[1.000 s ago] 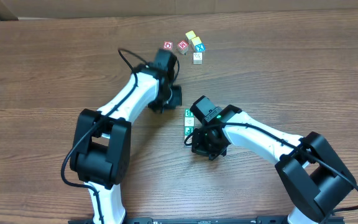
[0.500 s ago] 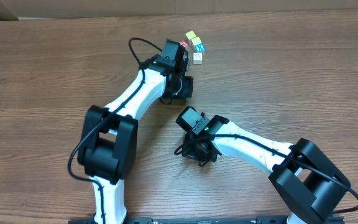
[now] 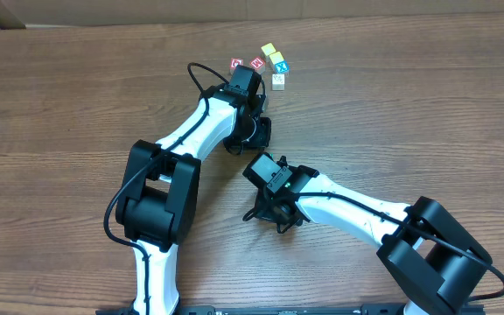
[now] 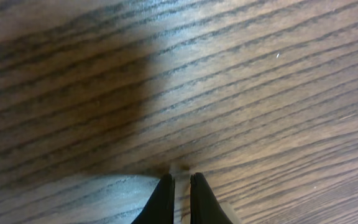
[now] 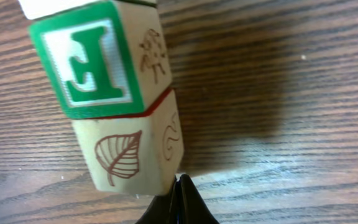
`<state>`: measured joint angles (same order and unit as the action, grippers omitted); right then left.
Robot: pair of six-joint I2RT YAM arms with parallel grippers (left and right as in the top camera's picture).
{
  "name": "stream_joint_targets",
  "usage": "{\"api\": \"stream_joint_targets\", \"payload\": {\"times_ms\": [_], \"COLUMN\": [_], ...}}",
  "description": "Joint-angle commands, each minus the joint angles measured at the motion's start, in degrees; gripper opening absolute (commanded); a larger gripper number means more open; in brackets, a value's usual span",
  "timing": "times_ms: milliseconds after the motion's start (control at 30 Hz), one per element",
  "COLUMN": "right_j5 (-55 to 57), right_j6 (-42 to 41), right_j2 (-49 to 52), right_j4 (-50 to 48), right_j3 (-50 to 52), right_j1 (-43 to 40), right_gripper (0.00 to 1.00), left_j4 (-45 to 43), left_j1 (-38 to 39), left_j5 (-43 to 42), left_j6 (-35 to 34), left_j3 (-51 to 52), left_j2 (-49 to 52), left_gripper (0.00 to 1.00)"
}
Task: Flip 5 blocks
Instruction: 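Lift both grippers up and away from the block row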
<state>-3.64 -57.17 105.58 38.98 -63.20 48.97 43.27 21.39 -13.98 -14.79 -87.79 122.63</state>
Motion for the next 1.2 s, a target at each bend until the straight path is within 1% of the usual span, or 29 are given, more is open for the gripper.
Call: {"api": "stream_joint_targets", "payload": {"times_ms": [0,467,633,733,867,1000,1167], "right_j5": [2.78,3.78,3.5,3.32,0.42,1.62,2.75], "right_j6": [-0.52,-0.52,-0.52,-0.52,-0.48,2.05,8.96], "right_j2": [-1.95,-1.95,-1.95,-1.97,-2.36,-4.87,-8.81], "right_j4": [-0.37,-0.39,-0.17,0.9,3.61,7.96,9.55], "right_j3": [-0.5,-0.5,-0.5,-0.5,-1.29,-3.82,-4.35], "right_j1": [0.48,0.48,0.48,0.48,0.09,-0.98,-6.05], "right_gripper": [0.04,0.04,0.04,0.04,0.04,0.04,0.04], "left_j4": [0.74,1.7,0.87,-0.2,-0.24,2.45,11.69], "left_j1": [0.04,0.04,0.0,-0.09,-0.7,-2.95,-7.5], "left_j5": [-0.94,-1.07,0.48,0.9,1.03,1.64,6.01], "left_j6": [0.9,0.9,0.87,0.87,0.83,-1.77,-7.08], "left_j3": [-0.44,-0.44,-0.44,-0.46,-1.66,-5.86,-13.16], "left_j2": [0.13,0.13,0.13,0.11,0.09,-0.9,-2.82], "left_gripper": [0.04,0.04,0.04,0.04,0.04,0.04,0.04]}}
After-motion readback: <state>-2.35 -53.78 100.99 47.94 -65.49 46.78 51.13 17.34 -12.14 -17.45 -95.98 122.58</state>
